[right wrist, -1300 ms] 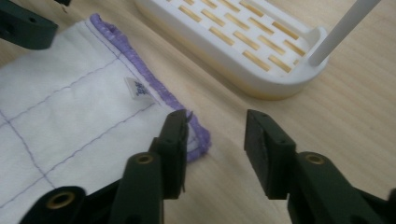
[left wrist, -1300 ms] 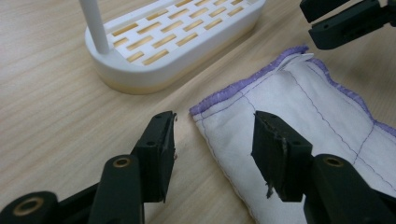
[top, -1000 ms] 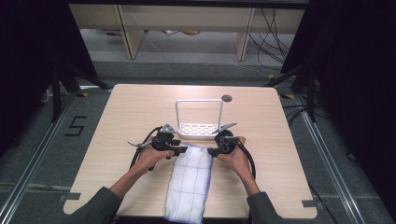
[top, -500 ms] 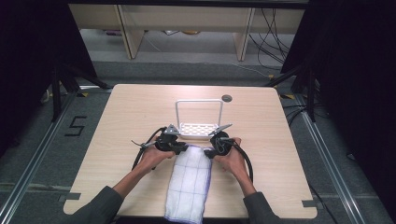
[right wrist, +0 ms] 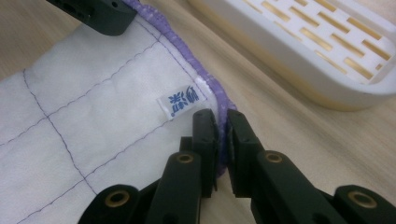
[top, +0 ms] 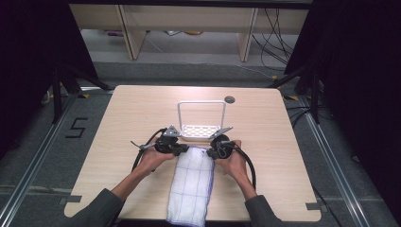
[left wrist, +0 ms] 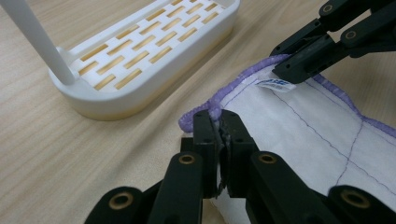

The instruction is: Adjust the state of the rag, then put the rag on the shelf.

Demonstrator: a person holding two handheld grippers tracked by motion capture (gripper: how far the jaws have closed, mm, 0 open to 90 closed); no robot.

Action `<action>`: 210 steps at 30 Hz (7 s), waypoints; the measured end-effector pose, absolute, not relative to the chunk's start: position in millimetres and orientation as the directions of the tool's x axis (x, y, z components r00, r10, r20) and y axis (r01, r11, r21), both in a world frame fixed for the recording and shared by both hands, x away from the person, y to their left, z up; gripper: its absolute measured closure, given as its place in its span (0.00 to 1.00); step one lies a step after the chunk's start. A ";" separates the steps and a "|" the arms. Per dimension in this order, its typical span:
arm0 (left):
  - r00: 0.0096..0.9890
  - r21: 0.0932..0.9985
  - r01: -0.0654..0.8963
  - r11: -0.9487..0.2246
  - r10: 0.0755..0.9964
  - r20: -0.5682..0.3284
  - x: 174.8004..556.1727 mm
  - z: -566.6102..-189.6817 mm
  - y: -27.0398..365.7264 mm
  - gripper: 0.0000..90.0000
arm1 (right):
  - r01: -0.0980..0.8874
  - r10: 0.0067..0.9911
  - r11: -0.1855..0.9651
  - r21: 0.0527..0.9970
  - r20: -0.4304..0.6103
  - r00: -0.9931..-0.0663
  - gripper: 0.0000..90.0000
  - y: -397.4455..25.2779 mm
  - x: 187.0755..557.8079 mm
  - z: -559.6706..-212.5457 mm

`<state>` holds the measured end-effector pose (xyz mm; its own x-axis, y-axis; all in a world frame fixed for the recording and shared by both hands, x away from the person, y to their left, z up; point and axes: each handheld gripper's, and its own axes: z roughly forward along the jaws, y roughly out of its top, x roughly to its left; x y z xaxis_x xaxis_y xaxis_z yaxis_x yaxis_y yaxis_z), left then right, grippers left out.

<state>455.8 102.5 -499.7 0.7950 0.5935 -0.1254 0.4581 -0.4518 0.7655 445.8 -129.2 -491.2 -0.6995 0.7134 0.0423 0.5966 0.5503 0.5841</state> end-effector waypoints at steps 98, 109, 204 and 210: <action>0.836 0.906 0.280 -0.318 0.544 -0.068 423.9 -328.2 125.5 0.95 | 0.356 0.666 0.395 0.847 0.003 -0.746 0.94 -145.8 408.7 -324.6; 0.820 0.911 0.256 -0.324 0.571 -0.027 437.3 -300.5 123.4 0.96 | 0.334 0.690 0.378 0.864 -0.022 -0.723 0.94 -146.5 424.7 -299.2; 0.692 0.816 0.501 -0.289 0.700 -0.177 608.7 -346.1 89.0 0.95 | 0.608 0.847 0.308 0.732 0.080 -0.526 0.93 -148.2 592.9 -341.4; 0.693 0.790 0.526 -0.317 0.698 -0.181 608.4 -352.4 91.6 0.95 | 0.637 0.851 0.318 0.703 0.085 -0.518 0.93 -142.1 592.4 -344.6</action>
